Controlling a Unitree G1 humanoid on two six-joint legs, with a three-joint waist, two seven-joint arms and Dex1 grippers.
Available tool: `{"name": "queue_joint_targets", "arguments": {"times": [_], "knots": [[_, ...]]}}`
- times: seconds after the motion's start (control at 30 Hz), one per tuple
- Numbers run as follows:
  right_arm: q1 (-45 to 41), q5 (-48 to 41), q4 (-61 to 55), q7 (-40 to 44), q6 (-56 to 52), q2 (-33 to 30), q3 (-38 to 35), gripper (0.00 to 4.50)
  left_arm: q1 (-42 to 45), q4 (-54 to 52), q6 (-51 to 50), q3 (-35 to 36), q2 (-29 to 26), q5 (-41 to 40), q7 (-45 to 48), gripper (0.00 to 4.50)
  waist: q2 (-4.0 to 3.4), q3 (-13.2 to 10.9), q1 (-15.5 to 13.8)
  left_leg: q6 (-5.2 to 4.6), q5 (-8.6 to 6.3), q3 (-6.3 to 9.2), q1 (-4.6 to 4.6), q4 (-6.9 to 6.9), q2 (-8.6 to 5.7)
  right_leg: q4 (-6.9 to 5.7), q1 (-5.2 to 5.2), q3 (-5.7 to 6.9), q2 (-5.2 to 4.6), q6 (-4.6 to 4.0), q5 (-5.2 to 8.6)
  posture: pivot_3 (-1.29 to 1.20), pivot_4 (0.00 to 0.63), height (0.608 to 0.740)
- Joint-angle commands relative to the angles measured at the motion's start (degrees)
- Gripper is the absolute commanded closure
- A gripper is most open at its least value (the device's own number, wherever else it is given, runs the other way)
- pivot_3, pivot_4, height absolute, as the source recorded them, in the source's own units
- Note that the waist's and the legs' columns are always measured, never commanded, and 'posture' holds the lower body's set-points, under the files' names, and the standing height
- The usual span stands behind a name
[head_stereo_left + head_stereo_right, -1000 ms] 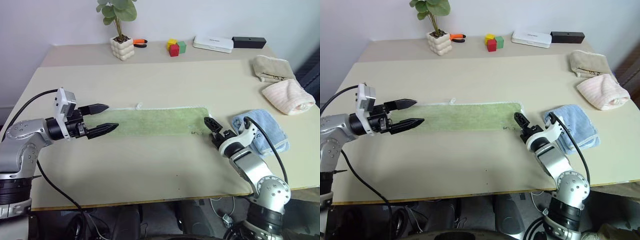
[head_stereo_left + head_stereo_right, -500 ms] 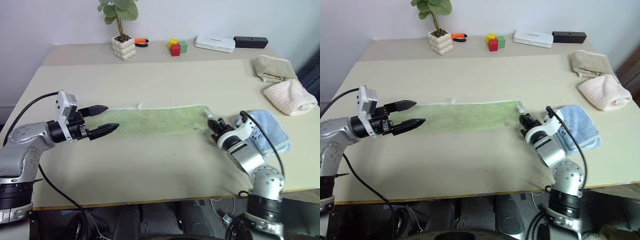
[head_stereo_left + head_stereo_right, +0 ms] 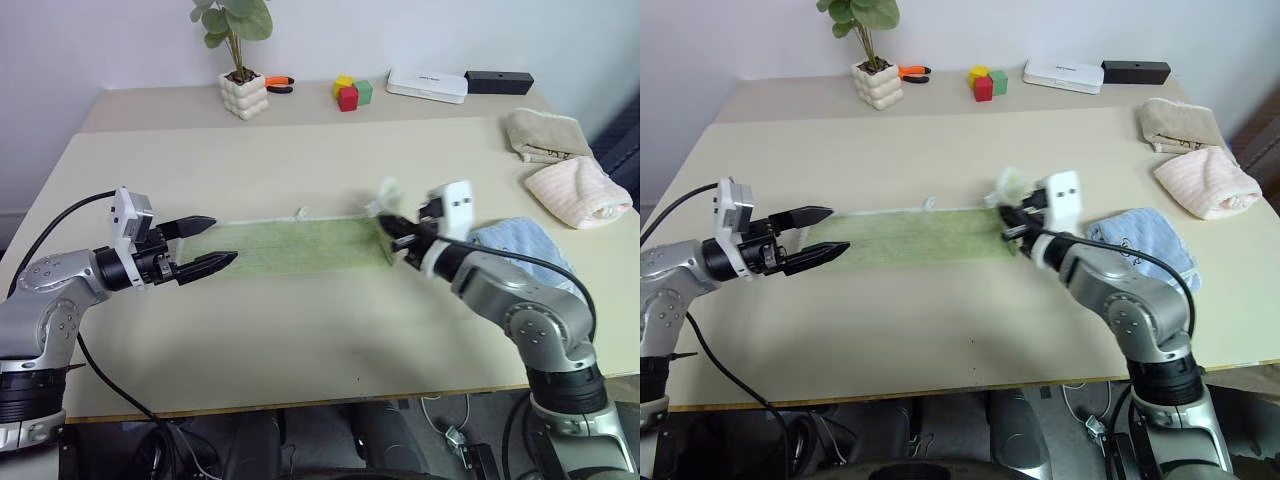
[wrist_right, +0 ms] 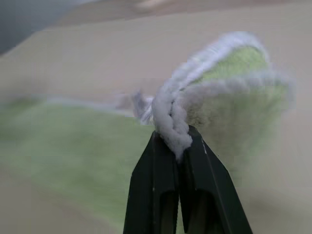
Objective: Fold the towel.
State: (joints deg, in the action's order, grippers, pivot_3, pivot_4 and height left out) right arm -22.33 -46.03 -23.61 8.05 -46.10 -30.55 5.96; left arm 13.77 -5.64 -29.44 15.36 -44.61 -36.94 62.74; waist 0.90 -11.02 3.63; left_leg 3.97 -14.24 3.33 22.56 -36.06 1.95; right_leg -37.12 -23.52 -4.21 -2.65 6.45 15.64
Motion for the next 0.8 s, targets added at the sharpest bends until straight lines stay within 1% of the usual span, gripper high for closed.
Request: {"name": "queue_joint_targets", "arguments": {"times": [0.03, 0.1, 0.2, 0.27, 0.4, 0.5, 0.63, 0.67, 0.77, 0.8], "knots": [[-2.72, 4.16, -1.83, 6.7, -0.02, -0.6, 5.3, 4.46, -0.14, -1.49, 0.8, 2.25, -0.67, -0.85, -0.33, 0.0, 0.02, -0.01, -0.25, 0.0, 0.0, 0.0, 0.02, -0.03, 0.0, 0.0, 0.0, 0.0, 0.0, -0.03, 0.02, 0.0, 0.15, 0.74], [-4.64, 5.58, -0.66, 9.3, -0.47, 0.64, 7.71, 4.46, -0.25, -1.81, 0.65, 2.37, -0.66, -0.96, -0.71, 0.0, 0.02, -0.01, -0.41, 0.0, 0.0, 0.0, 0.03, -0.05, -0.01, 0.0, 0.0, 0.01, -0.01, -0.08, 0.04, 0.0, 0.15, 0.74], [-9.02, 11.55, 5.42, 11.93, 1.07, 4.48, 13.58, 4.46, -0.76, -2.65, 0.35, 2.57, -0.6, -1.24, -1.24, 0.0, 0.04, -0.01, -0.16, 0.0, 0.0, 0.0, 0.01, -0.05, 0.0, -0.02, -0.01, 0.01, 0.0, -0.06, 0.03, 0.0, 0.15, 0.74], [-10.7, 14.44, 8.56, 13.33, 2.17, 7.06, 15.66, 4.46, -1.1, -3.31, 0.21, 2.75, -0.43, -1.34, -1.72, 0.0, 0.03, -0.01, -0.1, 0.0, 0.0, 0.01, -0.01, -0.02, 0.01, -0.04, -0.02, 0.01, 0.02, -0.06, 0.02, 0.0, 0.15, 0.74], [-11.81, 16.92, 12.15, 14.8, 2.39, 11.72, 15.96, 4.46, -2.0, -4.35, -0.06, 3.42, -0.57, -1.71, -2.27, 0.0, 0.03, -0.01, -0.21, 0.0, 0.0, 0.01, 0.03, -0.01, 0.0, -0.02, -0.04, 0.02, 0.0, 0.05, -0.03, 0.0, 0.15, 0.74], [-11.64, 20.61, 13.33, 16.71, 3.54, 12.66, 18.03, 4.46, -2.88, -4.6, 0.15, 3.92, -0.68, -1.86, -2.55, 0.0, 0.04, -0.01, -0.33, 0.0, 0.0, 0.01, 0.07, -0.03, 0.0, -0.02, -0.05, 0.04, -0.01, 0.05, -0.04, 0.0, 0.15, 0.74], [-11.56, 24.5, 15.8, 17.06, 6.26, 15.07, 18.25, 4.46, -3.64, -4.98, 0.42, 4.11, -0.38, -1.84, -2.99, 0.0, 0.04, -0.01, -0.28, 0.0, 0.0, 0.02, 0.05, -0.03, 0.0, -0.04, -0.05, 0.05, 0.0, 0.05, -0.04, 0.0, 0.15, 0.74], [-11.63, 24.67, 16.54, 16.65, 6.43, 16.52, 17.5, 4.46, -3.78, -5.06, 0.55, 4.09, -0.27, -1.81, -3.1, 0.0, 0.04, -0.01, -0.26, 0.0, 0.0, 0.02, 0.05, -0.03, 0.0, -0.04, -0.05, 0.05, 0.0, 0.05, -0.04, 0.0, 0.15, 0.74], [-12.07, 25.93, 18.93, 14.42, 6.18, 20.23, 15.32, 3.57, -3.73, -4.86, 0.84, 3.94, -0.03, -1.73, -3.3, 0.0, 0.04, 0.0, 0.06, 0.0, 0.0, 0.03, 0.04, -0.01, 0.01, -0.08, -0.08, 0.05, 0.01, 0.05, -0.04, 0.0, 0.15, 0.74], [-12.06, 26.43, 19.07, 15.0, 6.39, 20.53, 15.48, 3.12, -3.61, -4.7, 0.9, 3.85, 0.02, -1.68, -3.32, 0.0, 0.04, -0.01, 0.14, 0.0, 0.0, 0.03, 0.04, 0.0, 0.01, -0.09, -0.08, 0.06, 0.01, 0.05, -0.04, 0.0, 0.15, 0.74]]}}
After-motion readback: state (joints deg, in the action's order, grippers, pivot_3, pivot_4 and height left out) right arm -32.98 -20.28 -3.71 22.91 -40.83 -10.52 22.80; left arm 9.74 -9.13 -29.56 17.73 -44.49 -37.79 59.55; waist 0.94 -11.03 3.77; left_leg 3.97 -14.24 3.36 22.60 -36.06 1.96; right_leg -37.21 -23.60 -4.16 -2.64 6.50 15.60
